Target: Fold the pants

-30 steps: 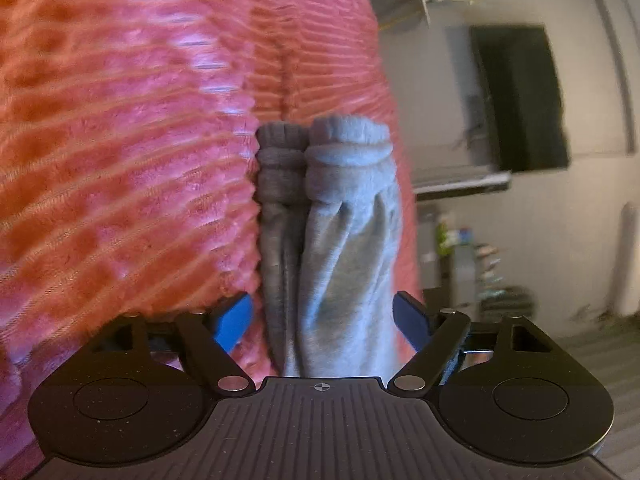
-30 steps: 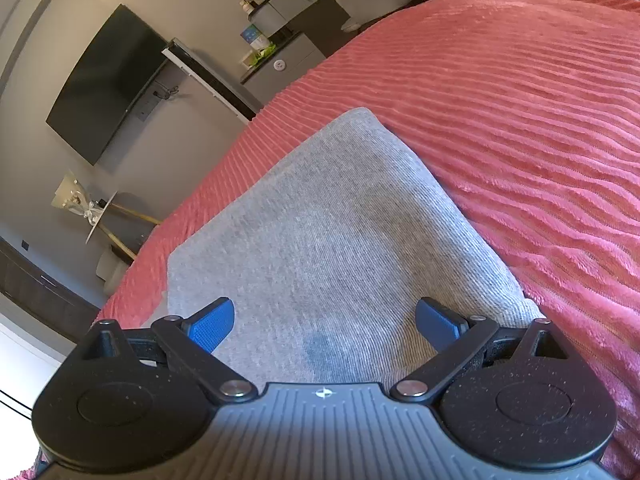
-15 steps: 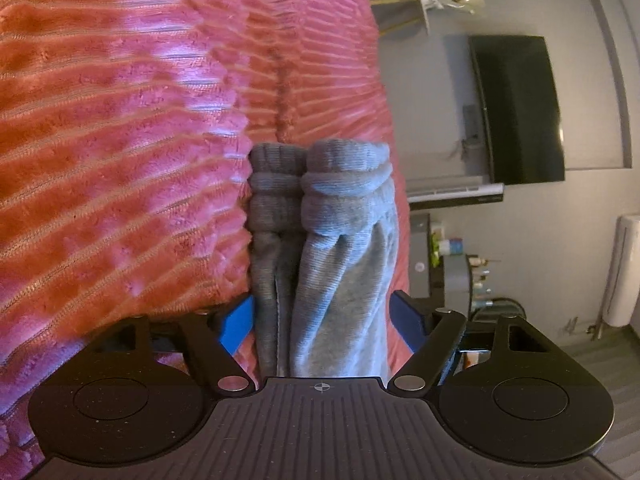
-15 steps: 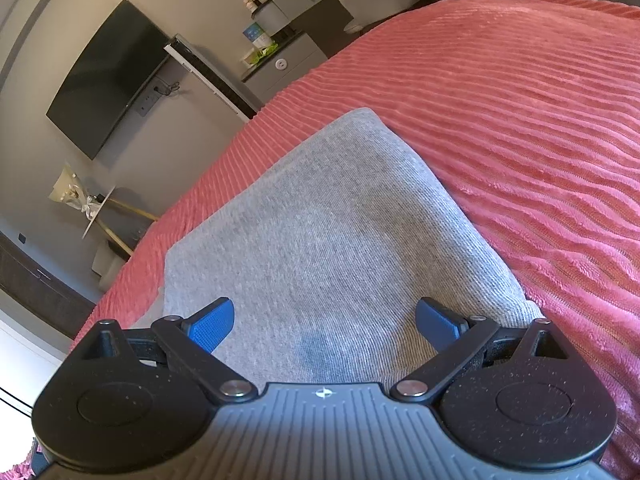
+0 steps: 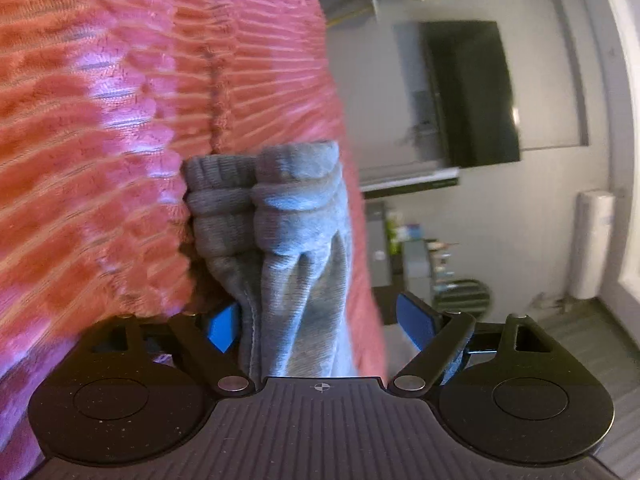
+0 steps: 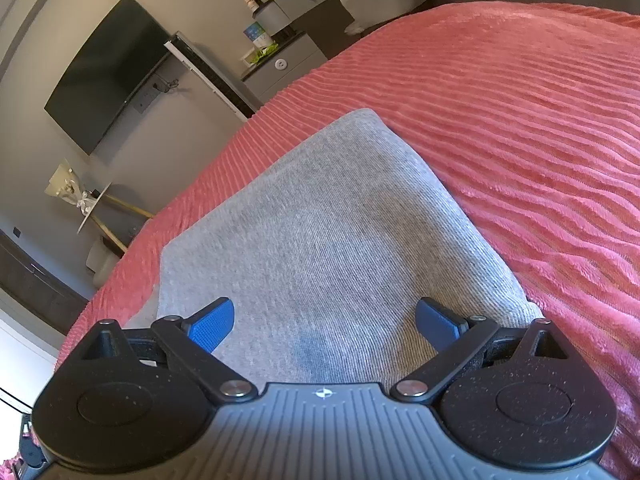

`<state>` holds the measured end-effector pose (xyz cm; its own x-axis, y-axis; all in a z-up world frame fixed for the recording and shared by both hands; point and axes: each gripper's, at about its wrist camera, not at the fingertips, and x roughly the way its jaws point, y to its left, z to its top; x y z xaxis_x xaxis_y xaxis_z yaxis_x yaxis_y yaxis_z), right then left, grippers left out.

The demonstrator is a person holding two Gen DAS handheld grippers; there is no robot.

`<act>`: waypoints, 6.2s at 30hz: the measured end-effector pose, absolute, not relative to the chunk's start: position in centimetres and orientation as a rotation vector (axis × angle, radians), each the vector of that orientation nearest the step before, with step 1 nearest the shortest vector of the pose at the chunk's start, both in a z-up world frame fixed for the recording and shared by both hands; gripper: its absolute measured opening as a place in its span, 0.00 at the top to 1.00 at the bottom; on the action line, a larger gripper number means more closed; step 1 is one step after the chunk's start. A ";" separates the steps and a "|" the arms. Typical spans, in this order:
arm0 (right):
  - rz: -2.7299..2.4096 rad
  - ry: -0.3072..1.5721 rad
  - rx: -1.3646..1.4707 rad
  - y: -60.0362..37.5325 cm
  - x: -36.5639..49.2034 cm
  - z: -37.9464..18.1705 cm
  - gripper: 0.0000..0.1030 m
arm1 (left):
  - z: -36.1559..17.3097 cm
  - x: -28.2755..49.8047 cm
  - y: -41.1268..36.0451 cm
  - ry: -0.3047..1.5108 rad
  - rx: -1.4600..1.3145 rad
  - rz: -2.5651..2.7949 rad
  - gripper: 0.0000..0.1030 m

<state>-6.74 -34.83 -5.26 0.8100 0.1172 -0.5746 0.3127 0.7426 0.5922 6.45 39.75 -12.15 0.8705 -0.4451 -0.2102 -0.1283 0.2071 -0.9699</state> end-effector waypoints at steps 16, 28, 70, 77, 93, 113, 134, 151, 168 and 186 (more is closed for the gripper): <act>-0.136 0.638 0.648 -33.6 -6.1 -5.1 0.05 | -12.5 7.5 39.5 0.468 -1.348 -0.283 0.11; -0.131 0.634 0.661 -33.7 -6.3 -5.1 0.05 | -10.7 6.1 39.1 0.640 -1.228 -0.104 0.16; -0.101 0.625 0.862 -36.1 -8.4 -3.4 0.05 | -0.6 9.5 32.5 0.459 -0.896 -0.137 0.77; -0.089 0.501 0.978 -38.6 -12.3 -1.6 0.05 | 7.6 8.1 21.9 0.360 -0.593 -0.318 0.78; -0.166 0.376 1.186 -44.3 -15.1 -5.3 0.05 | -5.7 1.9 -11.4 0.559 0.379 -0.614 0.45; -0.139 0.472 1.174 -43.6 -13.1 -5.7 0.06 | -4.1 8.6 12.6 0.854 -0.670 -0.164 0.13; -0.159 0.615 0.808 -34.4 -7.0 -2.4 0.64 | -5.7 8.2 10.4 0.914 -0.603 -0.162 0.12; -0.203 0.674 0.369 -31.7 -8.1 -2.2 0.67 | -5.4 7.5 9.0 0.932 -0.479 -0.140 0.11; -0.263 0.452 -0.109 -26.7 -7.4 1.8 0.07 | -4.9 6.8 8.2 0.917 -0.388 -0.104 0.09; -0.214 0.828 0.202 -32.4 -4.4 -1.1 0.06 | -3.9 7.5 9.9 0.919 -0.461 -0.222 0.09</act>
